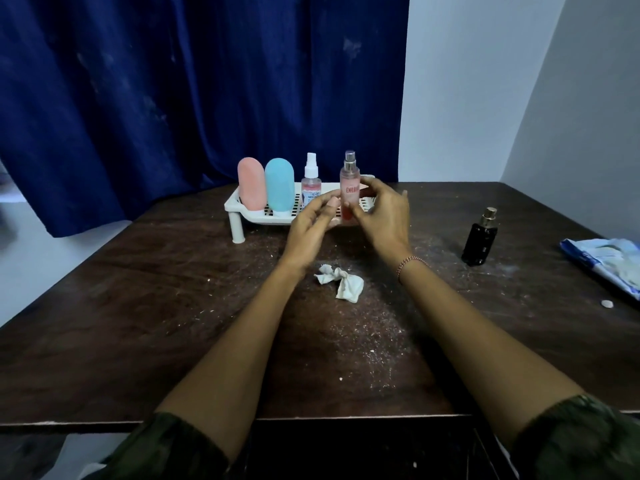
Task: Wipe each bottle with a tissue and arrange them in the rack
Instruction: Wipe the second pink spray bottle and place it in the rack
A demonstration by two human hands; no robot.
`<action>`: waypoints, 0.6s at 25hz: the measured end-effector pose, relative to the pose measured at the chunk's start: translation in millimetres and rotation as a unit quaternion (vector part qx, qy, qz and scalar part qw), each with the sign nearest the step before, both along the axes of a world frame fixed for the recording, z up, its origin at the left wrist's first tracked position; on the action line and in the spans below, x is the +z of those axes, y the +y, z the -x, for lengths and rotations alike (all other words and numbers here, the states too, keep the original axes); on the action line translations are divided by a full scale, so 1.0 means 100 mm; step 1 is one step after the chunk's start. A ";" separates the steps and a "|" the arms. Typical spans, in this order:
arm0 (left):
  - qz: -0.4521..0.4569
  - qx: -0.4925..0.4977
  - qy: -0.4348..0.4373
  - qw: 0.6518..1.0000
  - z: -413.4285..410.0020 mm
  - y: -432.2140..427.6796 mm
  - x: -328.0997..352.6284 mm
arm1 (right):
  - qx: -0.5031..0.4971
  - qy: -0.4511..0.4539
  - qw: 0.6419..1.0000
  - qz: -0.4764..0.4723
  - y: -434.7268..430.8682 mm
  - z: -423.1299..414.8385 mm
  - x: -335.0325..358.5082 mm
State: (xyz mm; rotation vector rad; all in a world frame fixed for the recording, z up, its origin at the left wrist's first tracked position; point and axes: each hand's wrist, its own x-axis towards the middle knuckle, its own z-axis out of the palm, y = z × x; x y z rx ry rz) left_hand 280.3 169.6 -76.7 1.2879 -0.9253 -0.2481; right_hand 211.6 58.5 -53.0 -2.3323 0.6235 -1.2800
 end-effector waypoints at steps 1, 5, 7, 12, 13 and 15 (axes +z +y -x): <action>-0.003 0.000 0.002 1.000 -0.01 0.00 0.00 | -0.002 -0.001 1.000 -0.011 0.00 -0.03 0.01; -0.008 -0.016 0.016 1.000 0.00 0.01 0.01 | 0.010 -0.009 0.999 -0.043 -0.01 -0.15 0.02; -0.009 -0.025 0.029 0.999 0.00 0.01 0.02 | 0.003 -0.006 1.000 -0.028 -0.03 -0.20 -0.01; -0.008 -0.029 0.050 0.998 0.04 0.01 0.04 | -0.012 -0.006 1.000 0.001 -0.01 -0.21 -0.03; -0.009 -0.030 0.050 0.998 0.04 0.01 0.04 | -0.010 0.004 1.000 0.005 -0.01 -0.21 -0.03; -0.009 -0.030 0.052 0.998 0.02 0.01 0.03 | -0.002 0.025 1.000 0.002 -0.01 -0.20 -0.04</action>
